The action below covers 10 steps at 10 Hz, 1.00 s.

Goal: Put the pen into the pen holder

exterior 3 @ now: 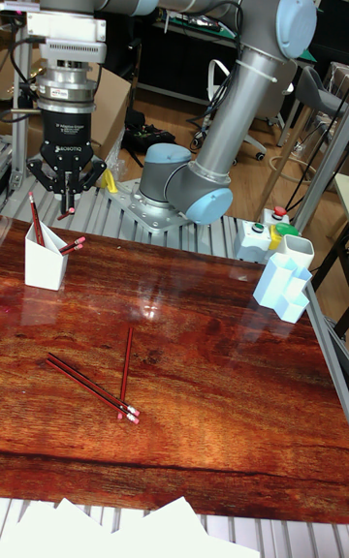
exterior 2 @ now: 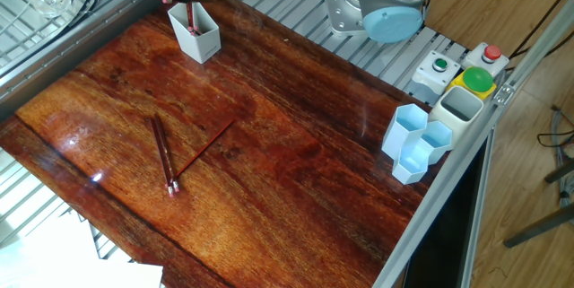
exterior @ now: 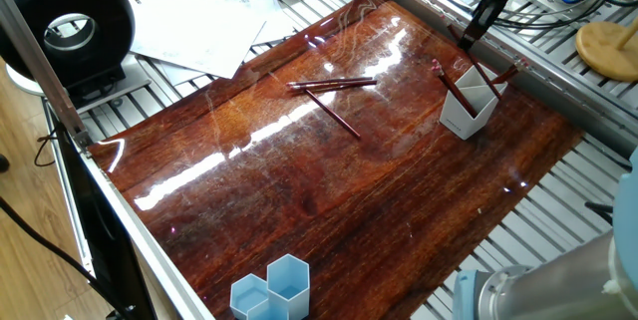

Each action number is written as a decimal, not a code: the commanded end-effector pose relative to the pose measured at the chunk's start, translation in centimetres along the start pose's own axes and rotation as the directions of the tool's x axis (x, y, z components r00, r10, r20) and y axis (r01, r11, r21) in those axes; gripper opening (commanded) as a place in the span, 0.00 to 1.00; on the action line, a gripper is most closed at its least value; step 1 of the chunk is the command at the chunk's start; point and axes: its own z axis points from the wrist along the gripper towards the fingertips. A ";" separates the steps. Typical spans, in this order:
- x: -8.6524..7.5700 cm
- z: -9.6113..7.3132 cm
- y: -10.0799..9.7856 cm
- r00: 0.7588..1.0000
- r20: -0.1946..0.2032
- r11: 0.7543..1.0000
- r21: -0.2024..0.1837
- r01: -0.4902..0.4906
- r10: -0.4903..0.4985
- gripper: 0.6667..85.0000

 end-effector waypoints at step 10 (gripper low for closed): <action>0.2 0.0 -0.6 0.999 -0.002 0.999 0.024 -0.038 0.038 0.00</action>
